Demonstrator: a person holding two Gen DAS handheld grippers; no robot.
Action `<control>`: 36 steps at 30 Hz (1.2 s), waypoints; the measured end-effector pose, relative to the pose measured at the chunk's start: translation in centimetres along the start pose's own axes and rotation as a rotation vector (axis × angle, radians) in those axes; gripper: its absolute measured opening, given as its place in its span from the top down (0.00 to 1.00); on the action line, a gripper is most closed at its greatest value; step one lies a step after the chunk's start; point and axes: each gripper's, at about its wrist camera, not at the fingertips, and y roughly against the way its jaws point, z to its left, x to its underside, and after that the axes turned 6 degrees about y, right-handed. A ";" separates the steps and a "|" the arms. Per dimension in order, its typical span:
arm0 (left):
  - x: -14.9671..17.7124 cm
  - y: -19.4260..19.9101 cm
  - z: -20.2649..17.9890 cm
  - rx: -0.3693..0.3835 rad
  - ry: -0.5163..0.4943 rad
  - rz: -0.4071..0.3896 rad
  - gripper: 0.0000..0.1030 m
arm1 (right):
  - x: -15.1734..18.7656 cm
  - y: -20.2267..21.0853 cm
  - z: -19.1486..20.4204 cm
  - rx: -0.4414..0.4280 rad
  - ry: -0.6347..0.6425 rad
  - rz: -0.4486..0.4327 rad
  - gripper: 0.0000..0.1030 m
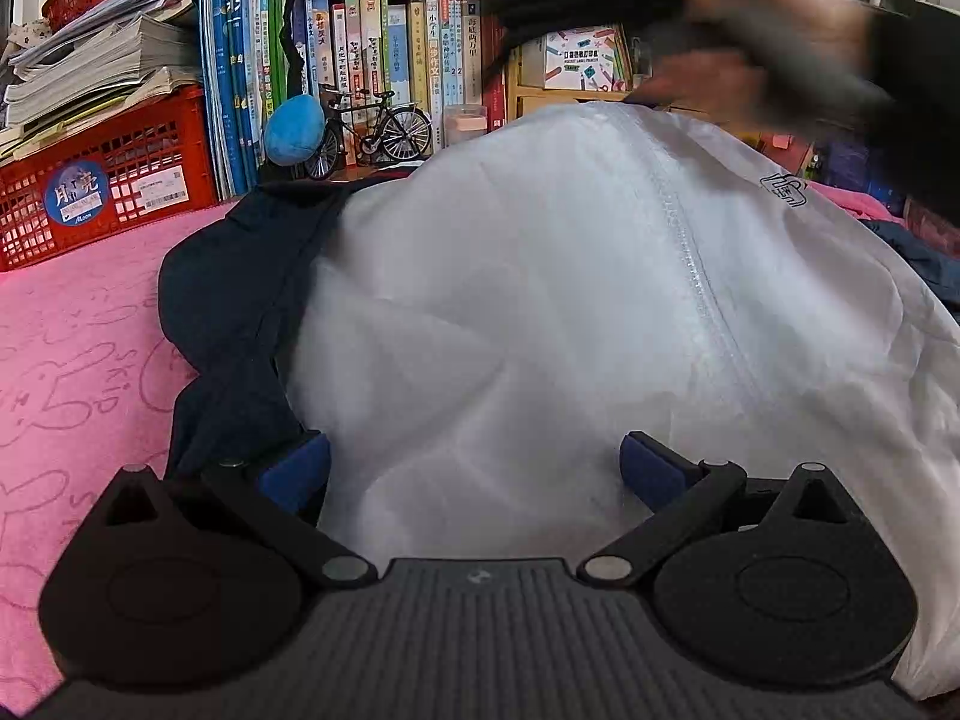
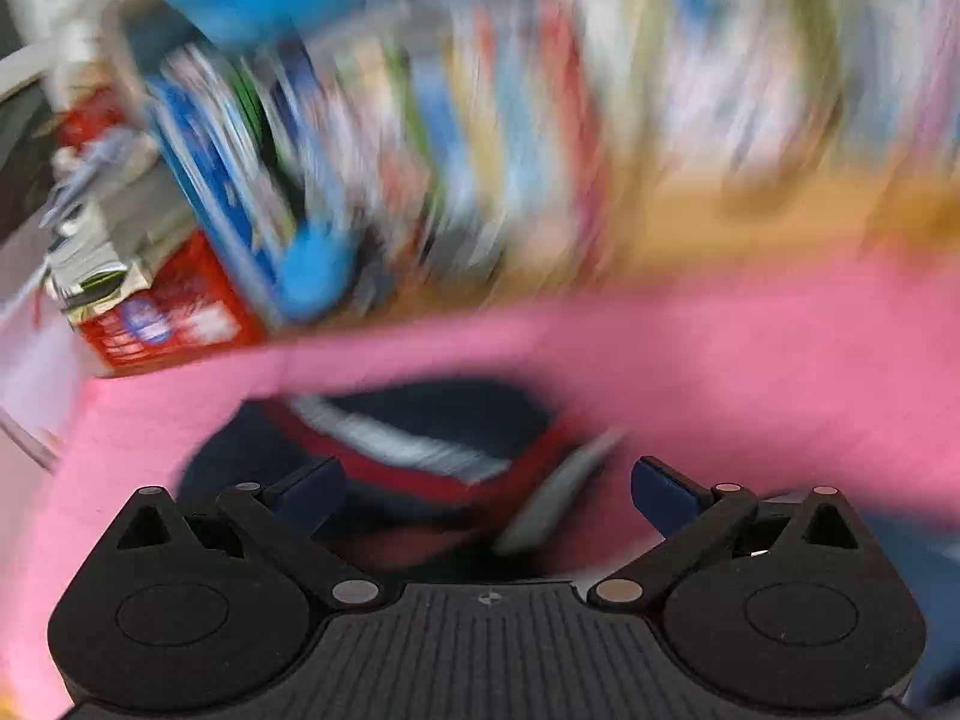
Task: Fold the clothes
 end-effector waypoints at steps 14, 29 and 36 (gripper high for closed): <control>0.0 0.4 0.6 0.045 0.026 -0.020 0.00 | -1.0 0.0 12.5 -0.113 0.158 0.013 0.84; -0.2 0.7 2.0 0.077 0.072 -0.021 0.00 | 4.1 7.9 18.4 -0.210 0.645 -0.068 0.00; -0.1 0.6 2.2 0.076 0.081 -0.018 0.00 | 4.3 3.3 4.2 0.418 0.488 -0.160 0.08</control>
